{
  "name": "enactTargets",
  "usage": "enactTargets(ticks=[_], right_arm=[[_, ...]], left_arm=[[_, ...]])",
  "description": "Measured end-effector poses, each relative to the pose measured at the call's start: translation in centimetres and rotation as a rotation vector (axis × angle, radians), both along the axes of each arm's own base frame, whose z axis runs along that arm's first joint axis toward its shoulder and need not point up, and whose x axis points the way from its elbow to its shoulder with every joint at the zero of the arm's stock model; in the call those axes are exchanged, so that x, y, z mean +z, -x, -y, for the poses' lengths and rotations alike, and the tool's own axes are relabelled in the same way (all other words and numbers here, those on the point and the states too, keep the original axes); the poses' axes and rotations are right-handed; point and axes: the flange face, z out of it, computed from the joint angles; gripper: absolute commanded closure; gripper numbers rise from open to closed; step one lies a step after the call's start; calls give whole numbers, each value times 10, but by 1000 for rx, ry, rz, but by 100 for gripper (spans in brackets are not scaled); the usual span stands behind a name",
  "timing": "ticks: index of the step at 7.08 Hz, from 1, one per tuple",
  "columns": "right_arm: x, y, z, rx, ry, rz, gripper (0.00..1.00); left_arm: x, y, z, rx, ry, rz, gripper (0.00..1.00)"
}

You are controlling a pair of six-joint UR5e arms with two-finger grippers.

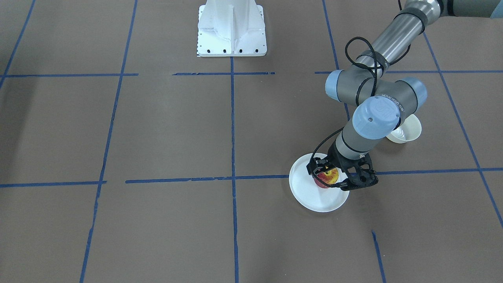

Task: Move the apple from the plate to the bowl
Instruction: 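Lower the left gripper around the apple and close it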

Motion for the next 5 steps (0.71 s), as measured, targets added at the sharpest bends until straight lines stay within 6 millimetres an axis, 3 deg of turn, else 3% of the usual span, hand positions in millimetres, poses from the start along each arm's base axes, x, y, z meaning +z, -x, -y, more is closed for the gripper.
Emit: enactTargets(ticks=[5], right_arm=[[0, 0, 0, 0, 0, 0, 0]], left_arm=[[11, -13, 5, -3, -11, 10, 0]])
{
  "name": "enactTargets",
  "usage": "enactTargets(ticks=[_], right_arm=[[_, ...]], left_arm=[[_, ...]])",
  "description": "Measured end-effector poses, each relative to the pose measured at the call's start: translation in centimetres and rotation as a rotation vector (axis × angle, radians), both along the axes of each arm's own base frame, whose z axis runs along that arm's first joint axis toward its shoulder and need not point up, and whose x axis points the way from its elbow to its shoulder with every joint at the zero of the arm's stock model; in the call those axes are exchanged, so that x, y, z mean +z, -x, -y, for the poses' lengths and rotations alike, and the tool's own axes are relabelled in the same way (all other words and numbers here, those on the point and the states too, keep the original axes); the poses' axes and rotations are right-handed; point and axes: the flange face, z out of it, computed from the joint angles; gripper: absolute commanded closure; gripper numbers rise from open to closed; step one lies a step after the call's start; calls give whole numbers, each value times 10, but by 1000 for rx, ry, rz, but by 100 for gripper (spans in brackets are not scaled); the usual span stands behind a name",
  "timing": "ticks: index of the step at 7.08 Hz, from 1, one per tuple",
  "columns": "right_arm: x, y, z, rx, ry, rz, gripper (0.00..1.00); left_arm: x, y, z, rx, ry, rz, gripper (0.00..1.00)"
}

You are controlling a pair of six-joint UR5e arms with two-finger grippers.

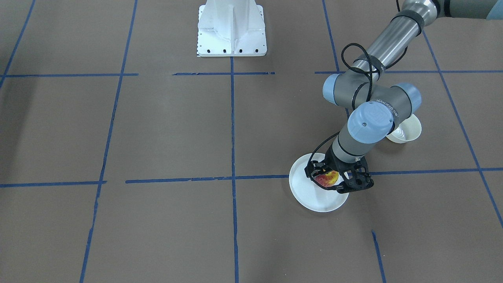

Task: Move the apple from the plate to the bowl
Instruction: 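Lower the left gripper around the apple and close it, then lift the apple with the left gripper and carry it over the white bowl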

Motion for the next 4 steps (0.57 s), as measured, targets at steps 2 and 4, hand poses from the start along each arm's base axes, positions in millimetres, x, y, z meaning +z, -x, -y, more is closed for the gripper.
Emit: enactTargets(ticks=[2, 4], right_arm=[[0, 0, 0, 0, 0, 0, 0], [0, 0, 0, 0, 0, 0, 0]], left_arm=[[2, -2, 1, -6, -7, 9, 56], [2, -4, 0, -9, -14, 13, 100]])
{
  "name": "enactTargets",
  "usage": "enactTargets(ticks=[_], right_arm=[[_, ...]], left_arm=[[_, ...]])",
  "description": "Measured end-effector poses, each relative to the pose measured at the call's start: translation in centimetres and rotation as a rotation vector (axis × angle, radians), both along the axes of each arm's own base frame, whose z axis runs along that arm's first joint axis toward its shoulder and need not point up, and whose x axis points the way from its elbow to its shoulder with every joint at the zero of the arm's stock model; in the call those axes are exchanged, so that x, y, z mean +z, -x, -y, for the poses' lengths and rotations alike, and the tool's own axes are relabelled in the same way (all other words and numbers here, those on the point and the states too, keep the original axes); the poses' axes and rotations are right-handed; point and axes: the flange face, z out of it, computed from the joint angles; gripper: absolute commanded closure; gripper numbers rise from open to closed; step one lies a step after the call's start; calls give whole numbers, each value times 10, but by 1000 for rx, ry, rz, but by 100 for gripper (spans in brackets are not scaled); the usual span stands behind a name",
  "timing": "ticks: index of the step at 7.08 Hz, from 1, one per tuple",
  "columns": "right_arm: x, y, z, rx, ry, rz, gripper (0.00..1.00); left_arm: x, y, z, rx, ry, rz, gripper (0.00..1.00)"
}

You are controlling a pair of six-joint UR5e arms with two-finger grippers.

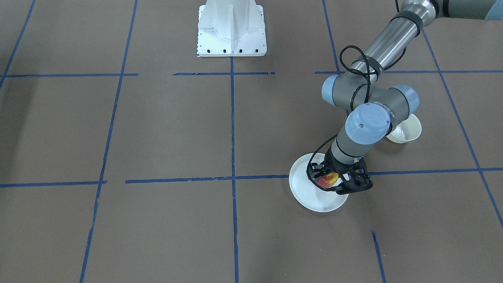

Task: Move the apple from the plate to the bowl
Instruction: 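Lift the apple with the left gripper and carry it over the white bowl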

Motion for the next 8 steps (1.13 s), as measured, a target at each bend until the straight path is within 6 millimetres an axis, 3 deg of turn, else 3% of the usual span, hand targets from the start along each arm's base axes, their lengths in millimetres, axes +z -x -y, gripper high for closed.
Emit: enactTargets(ticks=[2, 4, 5, 6, 8], right_arm=[[0, 0, 0, 0, 0, 0, 0], [0, 0, 0, 0, 0, 0, 0], [0, 0, 0, 0, 0, 0, 0], [0, 0, 0, 0, 0, 0, 0], [0, 0, 0, 0, 0, 0, 0]], left_arm=[[-19, 27, 4, -24, -26, -17, 100], [-46, 83, 6, -27, -72, 1, 100], [-46, 111, -13, -10, -99, 14, 100], [-33, 143, -46, 4, -128, 19, 100], [10, 195, -105, 34, -177, 31, 100]])
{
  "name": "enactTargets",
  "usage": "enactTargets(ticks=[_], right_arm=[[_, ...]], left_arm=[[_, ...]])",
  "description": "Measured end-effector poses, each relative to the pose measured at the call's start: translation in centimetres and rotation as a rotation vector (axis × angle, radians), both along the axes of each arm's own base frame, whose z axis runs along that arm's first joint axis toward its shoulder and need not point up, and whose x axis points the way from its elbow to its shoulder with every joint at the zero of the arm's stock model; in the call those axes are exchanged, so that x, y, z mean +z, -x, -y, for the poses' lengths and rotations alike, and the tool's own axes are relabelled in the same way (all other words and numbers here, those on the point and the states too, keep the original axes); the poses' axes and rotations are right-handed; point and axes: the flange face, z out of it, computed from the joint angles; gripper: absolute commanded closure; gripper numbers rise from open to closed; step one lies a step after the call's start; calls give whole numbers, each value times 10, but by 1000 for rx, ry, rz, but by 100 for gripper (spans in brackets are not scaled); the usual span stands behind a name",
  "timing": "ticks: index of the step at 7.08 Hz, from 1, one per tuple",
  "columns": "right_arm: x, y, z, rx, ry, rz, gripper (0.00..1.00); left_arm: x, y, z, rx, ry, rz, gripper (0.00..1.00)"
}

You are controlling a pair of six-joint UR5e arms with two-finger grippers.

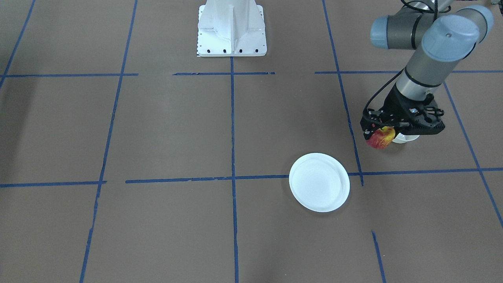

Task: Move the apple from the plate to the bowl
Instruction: 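Lift the apple with the left gripper and carry it over the white bowl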

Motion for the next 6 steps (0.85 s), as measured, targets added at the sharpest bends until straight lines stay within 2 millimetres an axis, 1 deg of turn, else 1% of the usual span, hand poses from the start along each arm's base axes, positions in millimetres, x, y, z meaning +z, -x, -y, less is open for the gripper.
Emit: enactTargets(ticks=[2, 3, 4, 6], right_arm=[[0, 0, 0, 0, 0, 0, 0], [0, 0, 0, 0, 0, 0, 0], [0, 0, 0, 0, 0, 0, 0], [0, 0, 0, 0, 0, 0, 0]], left_arm=[[70, 36, -48, -6, -32, -23, 100], [96, 45, -61, -10, -28, -25, 100], [114, 48, -66, -10, -13, -17, 100], [137, 44, -67, -2, 16, 3, 100]])
